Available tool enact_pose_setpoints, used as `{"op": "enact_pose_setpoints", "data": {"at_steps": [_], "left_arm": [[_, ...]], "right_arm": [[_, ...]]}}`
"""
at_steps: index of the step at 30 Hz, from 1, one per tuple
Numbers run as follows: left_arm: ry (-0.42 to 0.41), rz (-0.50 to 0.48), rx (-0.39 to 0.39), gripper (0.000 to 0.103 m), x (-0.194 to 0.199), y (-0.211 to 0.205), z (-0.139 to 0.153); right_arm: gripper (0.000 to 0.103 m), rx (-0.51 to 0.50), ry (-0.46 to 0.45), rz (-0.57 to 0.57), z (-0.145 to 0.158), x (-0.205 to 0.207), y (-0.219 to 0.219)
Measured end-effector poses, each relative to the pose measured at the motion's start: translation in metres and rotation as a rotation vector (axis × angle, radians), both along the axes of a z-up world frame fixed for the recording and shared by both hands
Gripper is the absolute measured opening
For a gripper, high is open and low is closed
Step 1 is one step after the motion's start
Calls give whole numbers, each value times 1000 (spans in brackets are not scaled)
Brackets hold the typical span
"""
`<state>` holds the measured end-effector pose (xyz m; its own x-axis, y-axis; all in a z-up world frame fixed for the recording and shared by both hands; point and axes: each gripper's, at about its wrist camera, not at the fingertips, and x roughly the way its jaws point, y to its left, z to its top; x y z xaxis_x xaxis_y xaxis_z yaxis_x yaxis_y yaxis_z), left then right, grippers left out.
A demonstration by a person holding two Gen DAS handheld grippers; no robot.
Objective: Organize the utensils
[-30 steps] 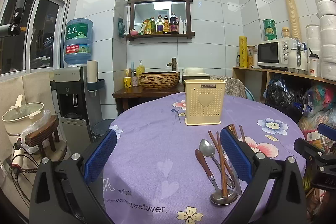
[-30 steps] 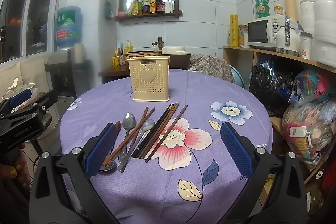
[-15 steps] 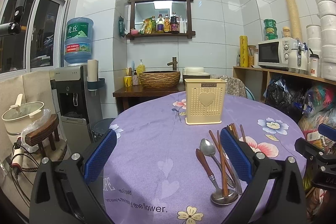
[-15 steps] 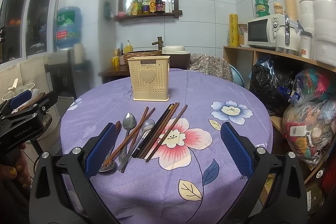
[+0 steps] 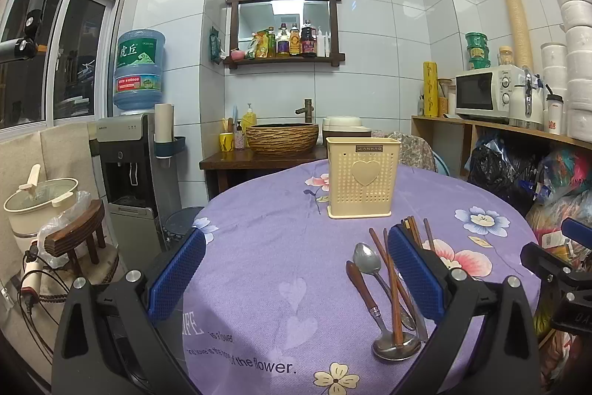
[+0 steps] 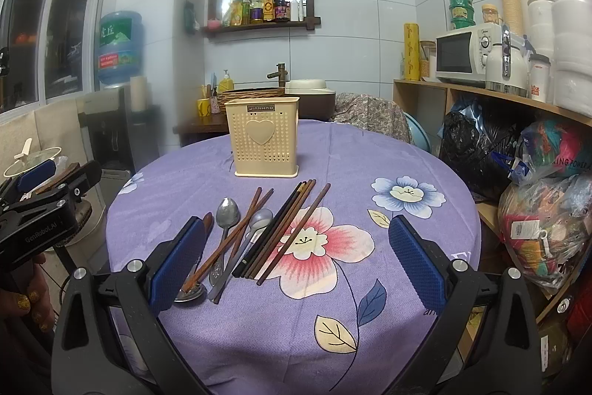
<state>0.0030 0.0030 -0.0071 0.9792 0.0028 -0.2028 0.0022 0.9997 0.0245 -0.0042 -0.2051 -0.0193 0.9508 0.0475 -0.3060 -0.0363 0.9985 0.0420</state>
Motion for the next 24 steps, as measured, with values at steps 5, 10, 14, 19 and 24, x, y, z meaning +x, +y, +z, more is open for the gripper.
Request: {"op": "enact_pose_setpoints", "data": {"at_steps": [5, 10, 14, 19, 24], "left_arm": [[0, 0, -1, 98, 0, 1, 0], [2, -1, 1, 98, 0, 0, 0], [4, -2, 3, 98, -1, 0, 0], [3, -1, 2, 98, 0, 0, 1], [4, -1, 3, 98, 0, 0, 1]], "right_arm": [[98, -1, 2, -1, 0, 0, 0], [98, 0, 3, -2, 0, 1, 0], [98, 0, 2, -1, 0, 1, 0], [98, 1, 3, -1, 0, 1, 0], [98, 0, 3, -1, 0, 1, 0]]}}
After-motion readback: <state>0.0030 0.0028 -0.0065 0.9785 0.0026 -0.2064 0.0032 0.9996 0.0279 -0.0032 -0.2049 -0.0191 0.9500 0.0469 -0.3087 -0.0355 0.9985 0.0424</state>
